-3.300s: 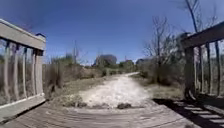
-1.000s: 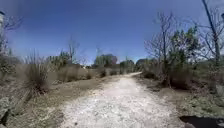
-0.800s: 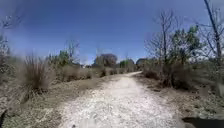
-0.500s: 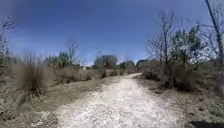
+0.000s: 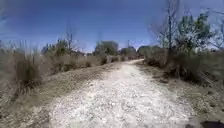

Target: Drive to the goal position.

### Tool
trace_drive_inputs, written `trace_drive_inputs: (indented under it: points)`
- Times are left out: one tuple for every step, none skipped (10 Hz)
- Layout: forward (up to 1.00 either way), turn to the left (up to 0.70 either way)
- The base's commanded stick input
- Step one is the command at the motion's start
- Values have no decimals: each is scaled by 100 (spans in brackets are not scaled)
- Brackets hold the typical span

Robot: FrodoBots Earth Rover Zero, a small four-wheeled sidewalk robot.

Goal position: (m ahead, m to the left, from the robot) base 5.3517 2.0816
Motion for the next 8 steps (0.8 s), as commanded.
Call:
trace_drive_inputs:
  points:
    - [30,0]
    - [30,0]
    - [30,0]
    - [30,0]
    - [30,0]
    - [30,0]
    - [30,0]
    - [30,0]
